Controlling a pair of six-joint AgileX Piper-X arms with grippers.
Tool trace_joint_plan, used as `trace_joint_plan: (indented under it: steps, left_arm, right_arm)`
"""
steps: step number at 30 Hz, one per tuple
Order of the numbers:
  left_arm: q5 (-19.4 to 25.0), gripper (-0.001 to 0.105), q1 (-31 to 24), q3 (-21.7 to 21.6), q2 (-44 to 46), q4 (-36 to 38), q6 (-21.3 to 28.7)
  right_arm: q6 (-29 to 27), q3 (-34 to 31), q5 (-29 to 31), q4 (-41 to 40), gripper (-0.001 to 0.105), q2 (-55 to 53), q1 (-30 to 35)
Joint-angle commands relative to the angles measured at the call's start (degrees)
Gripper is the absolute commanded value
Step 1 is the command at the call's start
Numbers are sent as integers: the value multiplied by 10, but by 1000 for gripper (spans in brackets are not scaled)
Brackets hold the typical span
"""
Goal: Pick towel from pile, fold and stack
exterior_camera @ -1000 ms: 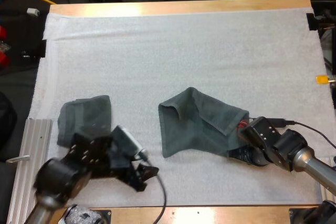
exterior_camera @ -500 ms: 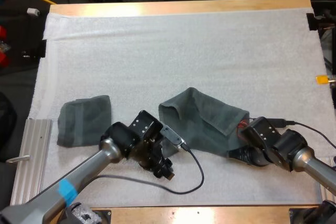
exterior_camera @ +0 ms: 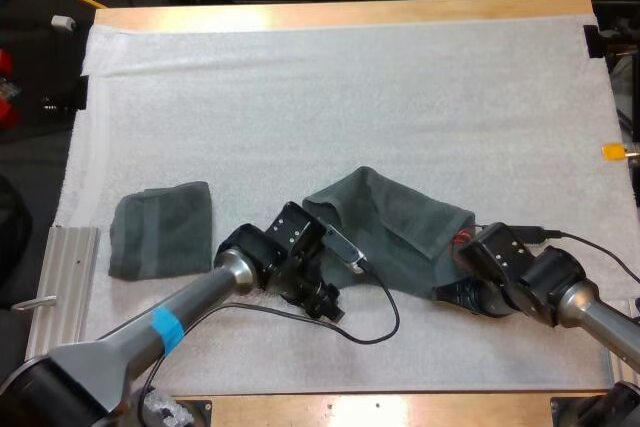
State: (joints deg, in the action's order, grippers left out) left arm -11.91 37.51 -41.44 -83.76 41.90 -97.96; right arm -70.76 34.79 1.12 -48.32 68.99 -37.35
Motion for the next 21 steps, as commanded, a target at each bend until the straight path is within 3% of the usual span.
trace_joint_plan:
  steps: [1, 8, 16, 21]
  left_arm:
    - [31, 60, 3, -2, -5, -5, -4]
    - [49, 59, 3, -2, -34, -6, -4]
    - [49, 22, 3, -4, -33, -5, -4]
    - [49, 11, 3, -4, -33, -4, -4]
  right_arm:
    - [-6, 2, 4, -6, 0, -4, -2]
    - [-6, 2, 14, -6, 0, -4, -2]
    - [-6, 2, 17, -6, 0, -4, -2]
    - [-6, 2, 17, -6, 0, -4, -2]
